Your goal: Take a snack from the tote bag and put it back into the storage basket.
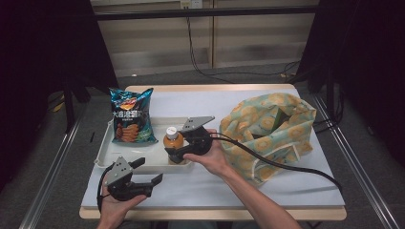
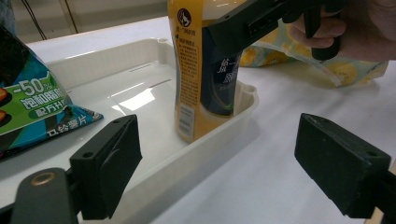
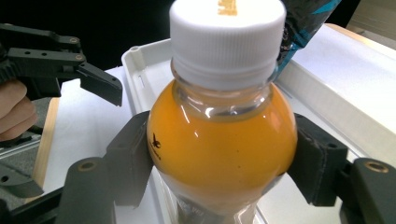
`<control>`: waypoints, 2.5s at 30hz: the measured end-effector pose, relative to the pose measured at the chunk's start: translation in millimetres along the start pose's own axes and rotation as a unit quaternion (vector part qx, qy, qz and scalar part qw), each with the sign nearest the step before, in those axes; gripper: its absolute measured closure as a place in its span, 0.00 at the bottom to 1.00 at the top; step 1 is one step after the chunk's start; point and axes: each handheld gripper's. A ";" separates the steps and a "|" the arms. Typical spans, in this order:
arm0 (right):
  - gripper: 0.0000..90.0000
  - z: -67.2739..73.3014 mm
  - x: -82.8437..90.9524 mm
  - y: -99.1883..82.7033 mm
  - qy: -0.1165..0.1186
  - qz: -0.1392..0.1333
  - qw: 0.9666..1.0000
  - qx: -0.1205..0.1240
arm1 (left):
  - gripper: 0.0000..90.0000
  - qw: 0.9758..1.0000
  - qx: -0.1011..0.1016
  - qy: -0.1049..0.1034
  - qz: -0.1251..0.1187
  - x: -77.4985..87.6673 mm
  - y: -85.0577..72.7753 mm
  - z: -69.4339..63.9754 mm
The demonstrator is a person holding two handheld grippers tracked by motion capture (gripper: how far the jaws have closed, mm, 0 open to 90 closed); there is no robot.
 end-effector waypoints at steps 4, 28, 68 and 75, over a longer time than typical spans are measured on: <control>0.34 1.2 -0.1 -1.2 0.008 -0.003 1.000 0.002 | 0.16 1.000 -0.001 0.000 0.002 0.8 0.1 -0.2; 0.22 -1.3 106.1 -4.8 -0.037 -0.058 0.998 0.011 | 0.21 1.000 0.017 -0.004 -0.009 -18.9 24.7 -6.8; 0.20 -19.2 212.3 -78.3 -0.127 -0.065 0.989 -0.041 | 0.38 0.999 0.011 -0.006 0.042 -92.6 49.4 7.6; 0.21 -20.3 215.6 -76.8 -0.130 -0.072 0.988 -0.044 | 0.39 0.999 0.011 -0.015 0.035 -75.6 56.4 21.0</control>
Point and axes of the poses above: each handheld gripper's, and its own axes: x roughly backward along the jaws, y roughly out of its top, z roughly to its left, and after that the axes turned 2 degrees about -y, right-handed
